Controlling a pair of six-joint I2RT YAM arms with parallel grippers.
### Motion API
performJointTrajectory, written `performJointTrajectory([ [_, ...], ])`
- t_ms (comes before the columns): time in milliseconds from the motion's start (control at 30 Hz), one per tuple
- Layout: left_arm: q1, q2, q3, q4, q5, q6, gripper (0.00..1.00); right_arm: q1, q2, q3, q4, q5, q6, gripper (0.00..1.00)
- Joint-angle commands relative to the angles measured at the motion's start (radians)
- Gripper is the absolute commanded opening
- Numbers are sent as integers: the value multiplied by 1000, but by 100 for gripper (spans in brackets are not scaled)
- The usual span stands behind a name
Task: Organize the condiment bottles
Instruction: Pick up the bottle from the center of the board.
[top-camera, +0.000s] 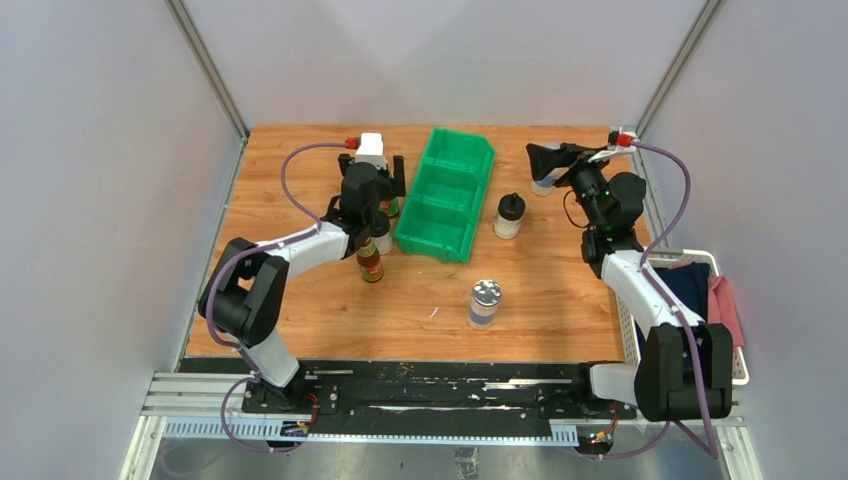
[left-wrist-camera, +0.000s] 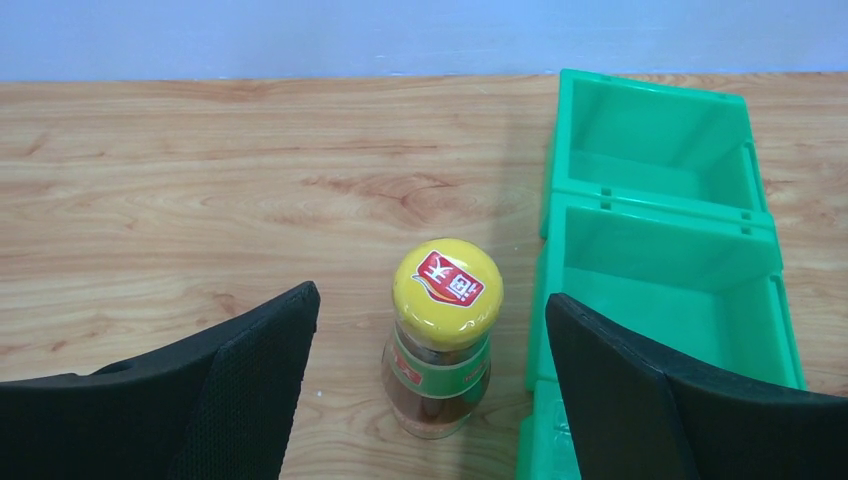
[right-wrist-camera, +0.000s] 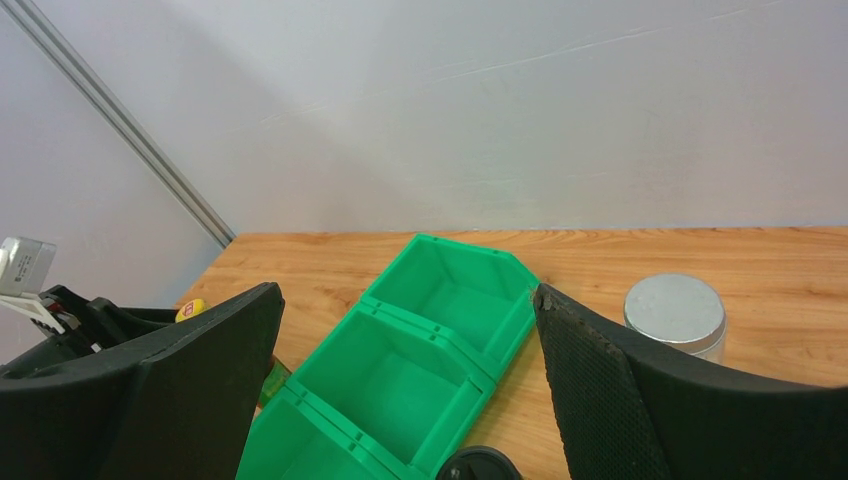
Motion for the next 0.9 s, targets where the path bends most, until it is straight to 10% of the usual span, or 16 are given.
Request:
performJointTrajectory([
  [0, 5, -37, -8, 27, -24, 12, 91, -12, -21, -19, 27, 6, 2, 100],
  [367, 15, -55, 136, -166, 142, 12, 87, -13, -64, 29, -160, 39, -38, 100],
  [867, 15, 76, 730, -1016, 12, -142, 83, -13, -73, 89, -346, 40, -58, 100],
])
